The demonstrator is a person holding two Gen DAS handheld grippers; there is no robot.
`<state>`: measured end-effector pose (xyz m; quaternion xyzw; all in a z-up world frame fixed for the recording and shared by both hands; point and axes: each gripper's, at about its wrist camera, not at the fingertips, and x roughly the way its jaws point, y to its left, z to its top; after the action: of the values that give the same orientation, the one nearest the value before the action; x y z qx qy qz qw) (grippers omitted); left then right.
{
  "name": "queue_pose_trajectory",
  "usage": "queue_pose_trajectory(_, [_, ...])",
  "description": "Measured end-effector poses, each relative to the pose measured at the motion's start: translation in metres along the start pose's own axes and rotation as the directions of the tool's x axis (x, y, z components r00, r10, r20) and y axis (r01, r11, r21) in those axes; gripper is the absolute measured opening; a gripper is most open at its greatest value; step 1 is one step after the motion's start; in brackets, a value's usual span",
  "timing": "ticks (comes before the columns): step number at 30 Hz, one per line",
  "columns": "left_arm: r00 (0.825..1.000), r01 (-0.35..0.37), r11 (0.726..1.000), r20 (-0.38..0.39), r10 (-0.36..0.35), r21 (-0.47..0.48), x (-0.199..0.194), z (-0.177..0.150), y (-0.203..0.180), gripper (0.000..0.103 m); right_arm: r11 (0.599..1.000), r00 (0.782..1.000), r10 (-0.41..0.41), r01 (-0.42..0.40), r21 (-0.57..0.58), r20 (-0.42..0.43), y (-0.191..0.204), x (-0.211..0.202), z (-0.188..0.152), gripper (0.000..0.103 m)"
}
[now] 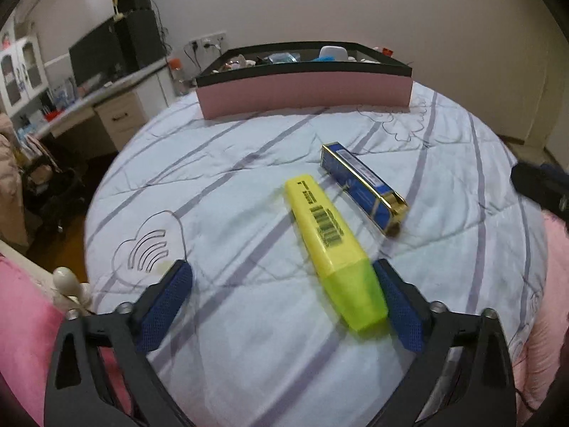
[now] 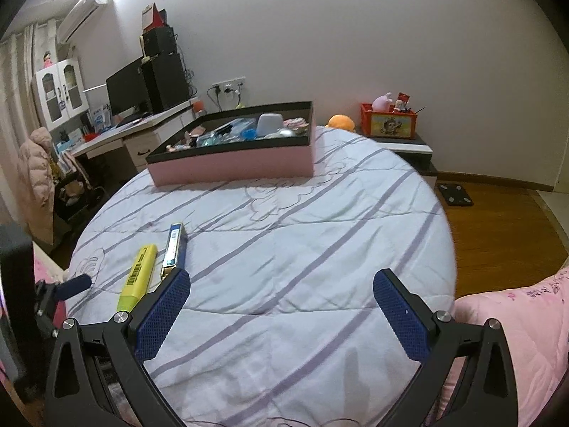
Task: Organize rigid objects
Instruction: 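Grasp the yellow highlighter with the left tool, then grasp the small blue-and-gold box with the right tool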
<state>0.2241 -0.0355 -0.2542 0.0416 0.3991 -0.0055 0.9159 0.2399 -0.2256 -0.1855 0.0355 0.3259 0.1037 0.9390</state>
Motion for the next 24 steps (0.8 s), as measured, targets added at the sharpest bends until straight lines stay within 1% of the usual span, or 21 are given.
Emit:
queue_pose_trajectory(1, [1.0, 0.01, 1.0, -0.003, -0.01, -0.002, 0.003, 0.002, 0.002, 0.09, 1.0, 1.0, 0.0, 0.0, -0.005, -0.007, 0.003, 0.003, 0.0, 0.103])
queue_pose_trajectory(2, [0.999, 0.033, 0.999, 0.0, -0.033, 0.002, 0.005, 0.004, 0.003, 0.084, 1.0, 1.0, 0.0, -0.001, -0.013, -0.018, 0.007, 0.007, 0.0, 0.103])
queue_pose_trajectory(3, [0.999, 0.047, 0.999, 0.003, -0.047, 0.012, 0.006, 0.005, 0.003, 0.072, 1.0, 1.0, 0.002, -0.002, -0.017, -0.023, 0.01, 0.009, 0.0, 0.103])
queue_pose_trajectory(4, [0.998, 0.06, 0.998, 0.009, -0.06, 0.022, 0.007, 0.007, 0.003, 0.066, 1.0, 1.0, 0.005, -0.005, -0.023, -0.031, 0.014, 0.012, 0.0, 0.103])
queue_pose_trajectory(5, [0.997, 0.073, 0.997, 0.012, -0.074, 0.03, 0.007, 0.009, 0.003, 0.054, 1.0, 0.999, 0.006, -0.007, -0.03, -0.037, 0.017, 0.014, 0.0, 0.103])
queue_pose_trajectory(6, [0.996, 0.082, 0.996, 0.017, -0.083, 0.04, 0.007, 0.011, 0.003, 0.036, 0.999, 0.999, 0.006, -0.007, -0.04, -0.046, 0.021, 0.018, 0.001, 0.103])
queue_pose_trajectory(7, [0.997, 0.075, 0.996, 0.022, -0.076, 0.042, 0.006, 0.012, 0.004, 0.027, 0.999, 0.999, 0.004, -0.006, -0.049, -0.053, 0.025, 0.021, 0.001, 0.103])
queue_pose_trajectory(8, [0.998, 0.062, 0.997, 0.023, -0.063, 0.042, 0.007, 0.013, 0.006, 0.027, 0.998, 0.998, 0.004, -0.007, -0.057, -0.058, 0.028, 0.024, 0.001, 0.103])
queue_pose_trajectory(10, [0.996, 0.083, 0.996, 0.019, -0.084, 0.033, 0.009, 0.016, 0.013, 0.027, 0.997, 0.997, 0.003, -0.009, -0.078, -0.074, 0.038, 0.031, 0.002, 0.103])
queue_pose_trajectory(14, [0.999, 0.045, 0.998, 0.024, -0.046, 0.034, 0.012, 0.022, 0.028, 0.027, 0.992, 0.994, -0.007, -0.006, -0.123, -0.108, 0.055, 0.047, 0.003, 0.103])
queue_pose_trajectory(18, [0.999, 0.03, 0.999, 0.012, -0.03, 0.012, 0.022, 0.029, 0.045, 0.027, 0.986, 0.99, -0.005, -0.018, -0.165, -0.143, 0.072, 0.067, 0.007, 0.103])
queue_pose_trajectory(20, [0.999, 0.033, 0.999, 0.01, -0.033, 0.003, 0.027, 0.032, 0.052, 0.03, 0.983, 0.988, -0.02, -0.009, -0.186, -0.154, 0.08, 0.076, 0.008, 0.103])
queue_pose_trajectory(21, [0.999, 0.034, 0.999, 0.007, -0.034, 0.003, 0.029, 0.032, 0.053, 0.03, 0.98, 0.987, -0.024, -0.009, -0.2, -0.161, 0.085, 0.08, 0.008, 0.098])
queue_pose_trajectory(22, [0.999, 0.036, 0.999, 0.007, -0.036, 0.008, 0.031, 0.033, 0.053, 0.03, 0.977, 0.986, -0.031, -0.004, -0.212, -0.163, 0.089, 0.085, 0.009, 0.09])
queue_pose_trajectory(23, [0.999, 0.037, 0.999, 0.009, -0.037, 0.015, 0.032, 0.034, 0.052, 0.029, 0.975, 0.984, -0.04, 0.0, -0.221, -0.172, 0.092, 0.089, 0.01, 0.085])
queue_pose_trajectory(24, [0.999, 0.039, 0.999, 0.01, -0.04, 0.016, 0.033, 0.034, 0.052, 0.029, 0.973, 0.981, -0.036, -0.009, -0.232, -0.189, 0.096, 0.095, 0.01, 0.072])
